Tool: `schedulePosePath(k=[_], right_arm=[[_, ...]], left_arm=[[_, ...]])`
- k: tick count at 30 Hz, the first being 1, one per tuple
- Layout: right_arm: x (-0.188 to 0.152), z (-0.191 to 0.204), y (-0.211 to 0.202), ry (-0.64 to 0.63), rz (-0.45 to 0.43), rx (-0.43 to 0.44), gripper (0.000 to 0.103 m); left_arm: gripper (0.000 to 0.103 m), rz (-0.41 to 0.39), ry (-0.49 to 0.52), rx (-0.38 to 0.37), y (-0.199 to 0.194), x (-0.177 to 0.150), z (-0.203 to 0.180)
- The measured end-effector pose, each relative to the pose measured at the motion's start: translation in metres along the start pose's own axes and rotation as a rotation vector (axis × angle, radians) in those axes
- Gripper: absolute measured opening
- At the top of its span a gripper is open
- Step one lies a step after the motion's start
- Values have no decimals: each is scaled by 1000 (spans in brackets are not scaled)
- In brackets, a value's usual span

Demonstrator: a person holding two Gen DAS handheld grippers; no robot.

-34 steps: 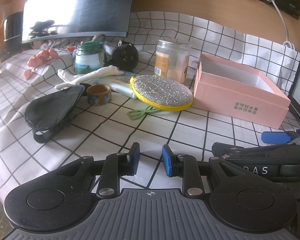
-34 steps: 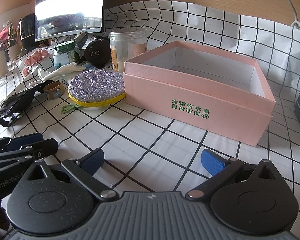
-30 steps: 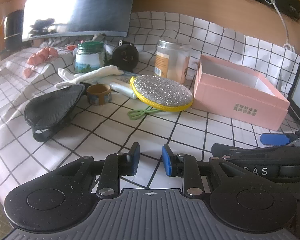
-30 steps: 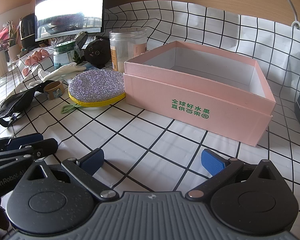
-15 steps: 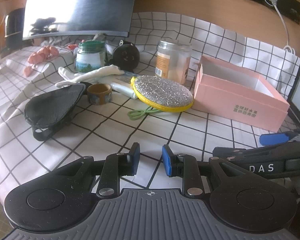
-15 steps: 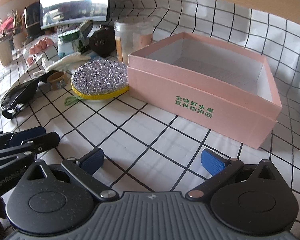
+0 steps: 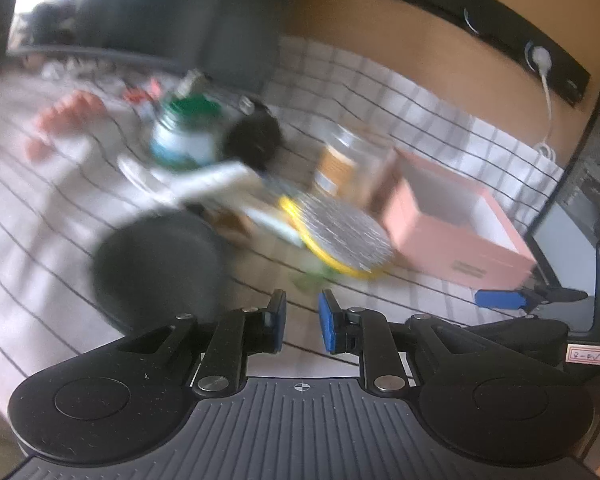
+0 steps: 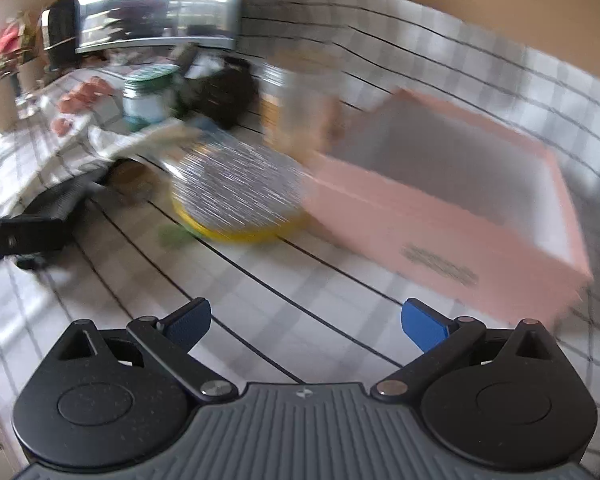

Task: Organize soft objects
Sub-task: 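Reach the left tool to the black eye mask and close on it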

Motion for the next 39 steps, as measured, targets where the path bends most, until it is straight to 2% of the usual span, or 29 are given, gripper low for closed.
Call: schedulePosePath(k=[5, 8, 10, 14, 18, 20, 26, 30, 35, 39], right_arm=[[24, 70, -4, -76, -51, 44, 102], [36, 108, -3, -101, -73, 94, 101], [42, 130, 8, -124, -63, 93, 100], [42, 150, 36, -133, -28, 18, 96], [35, 150, 54, -136, 5, -67, 96], [32, 147, 54, -141, 3, -81, 96], [29, 148, 53, -178, -10, -63, 96], [29, 147, 54, -189, -7, -44, 96], [28, 146, 54, -195, -10, -29, 96], [27, 147, 51, -206, -26, -15, 96]], left_arm=[[22, 92, -1, 49, -7, 7, 75], [22, 149, -23, 45, -5, 3, 118], [22, 159, -38, 19, -3, 2, 140], [22, 175, -29, -59, 5, 1, 167], [22, 165, -24, -139, 10, 4, 176], [22, 167, -33, -146, 15, 6, 180], [22, 124, -150, -215, 14, 7, 170], [22, 117, -172, -210, 16, 7, 156], [22, 74, -272, -253, 9, 12, 151], [22, 71, -276, -242, 2, 14, 145]])
Point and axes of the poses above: each gripper's, at about its wrist camera, not at the fingertips, and y roughly the way its jaws point, z to its left, x to its top, the point moved 6 cm from there along y, roughly the way its jaws point, and after that the axes turned 15 degrees about y, right-handed, at the moved point
